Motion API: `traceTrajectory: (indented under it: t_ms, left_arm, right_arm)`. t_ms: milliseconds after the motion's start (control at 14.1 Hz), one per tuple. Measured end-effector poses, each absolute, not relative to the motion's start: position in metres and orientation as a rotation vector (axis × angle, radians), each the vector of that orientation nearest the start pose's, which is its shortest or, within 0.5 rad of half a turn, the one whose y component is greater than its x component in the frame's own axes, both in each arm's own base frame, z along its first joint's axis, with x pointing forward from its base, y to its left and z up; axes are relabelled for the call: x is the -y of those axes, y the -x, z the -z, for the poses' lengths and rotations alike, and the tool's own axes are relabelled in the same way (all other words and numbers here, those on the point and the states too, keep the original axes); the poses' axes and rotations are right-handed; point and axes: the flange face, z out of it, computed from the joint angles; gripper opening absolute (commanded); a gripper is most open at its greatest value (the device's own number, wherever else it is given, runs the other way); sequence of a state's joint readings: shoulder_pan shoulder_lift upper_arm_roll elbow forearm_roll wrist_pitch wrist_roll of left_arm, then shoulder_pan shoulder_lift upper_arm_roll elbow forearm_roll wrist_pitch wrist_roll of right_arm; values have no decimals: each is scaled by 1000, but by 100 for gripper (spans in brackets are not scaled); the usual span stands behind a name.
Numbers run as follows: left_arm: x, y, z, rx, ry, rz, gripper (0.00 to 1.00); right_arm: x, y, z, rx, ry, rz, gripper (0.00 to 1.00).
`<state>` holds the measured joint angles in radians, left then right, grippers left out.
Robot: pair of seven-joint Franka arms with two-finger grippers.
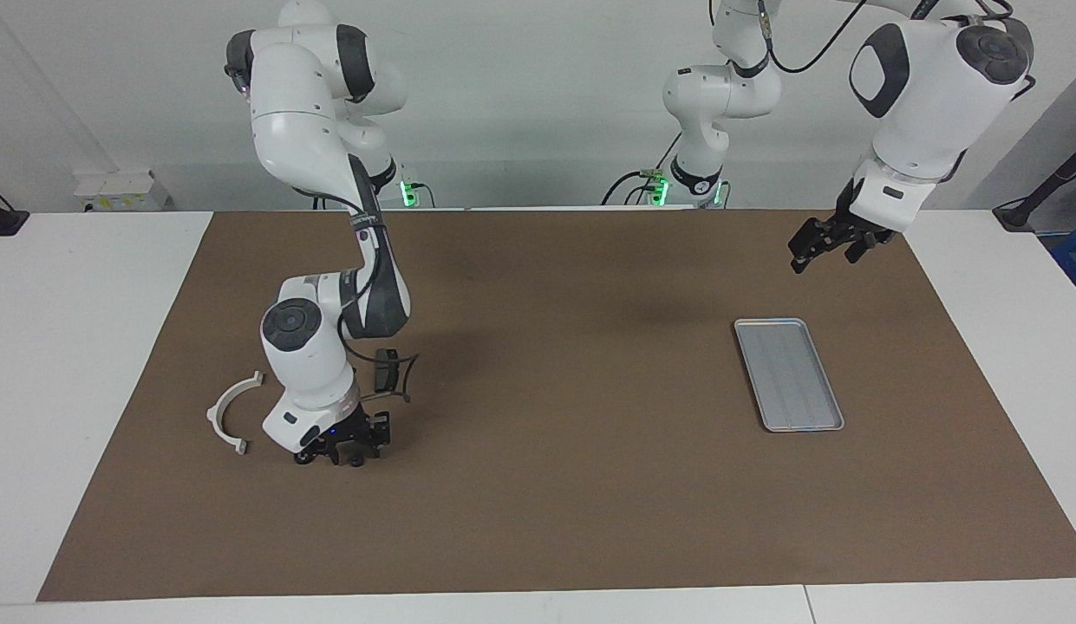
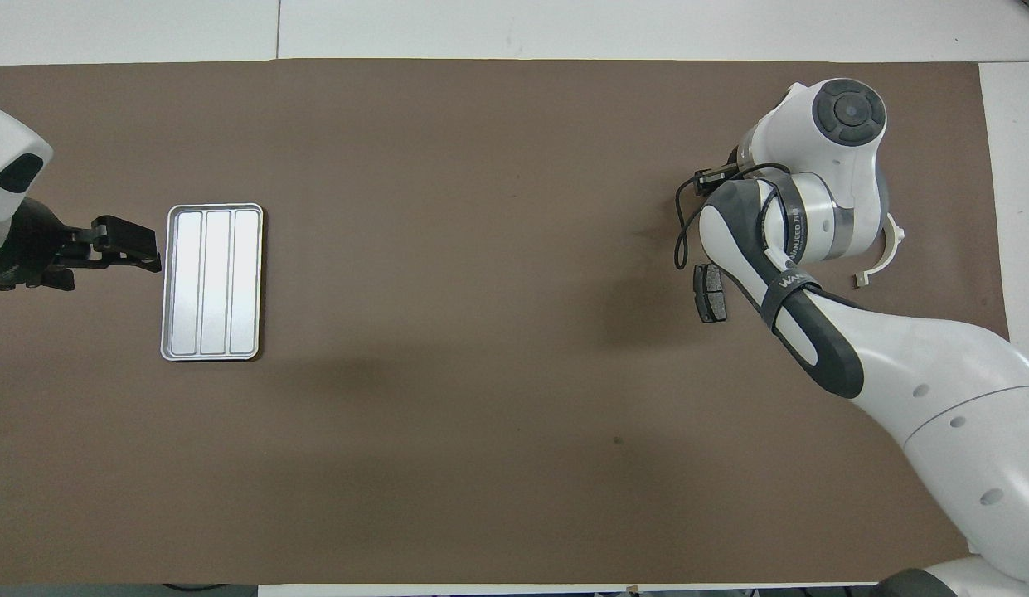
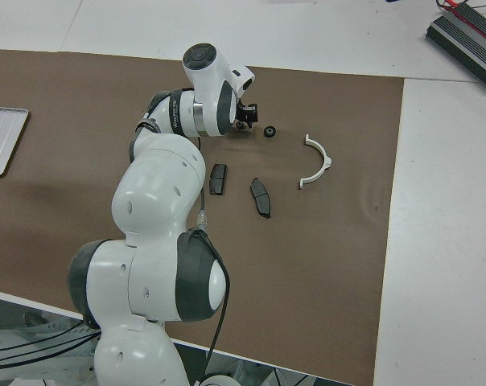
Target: Place bearing gear from tray to pile
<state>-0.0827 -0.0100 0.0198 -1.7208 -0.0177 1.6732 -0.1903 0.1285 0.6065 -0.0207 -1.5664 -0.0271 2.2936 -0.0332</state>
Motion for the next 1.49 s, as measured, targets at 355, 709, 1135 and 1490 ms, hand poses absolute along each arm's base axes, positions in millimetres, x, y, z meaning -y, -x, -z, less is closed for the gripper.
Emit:
traceTrajectory:
  t_ms: [355, 709, 1135, 1490]
  left_arm:
    - [37, -554, -568, 204, 3147, -62, 100]
    - [37, -554, -568, 204, 3147, -62, 100]
    - [37, -554, -568, 204, 3147, -62, 100]
    - [37, -554, -568, 204, 3147, -62, 100]
  right_arm:
    - [-73, -703, -356, 241, 3152, 235, 100]
    - [-49, -692, -396, 187, 3162, 187, 100]
    - [-40, -637, -512, 165, 3164, 106, 100]
    - [-33, -537, -621, 159, 3162, -18, 100]
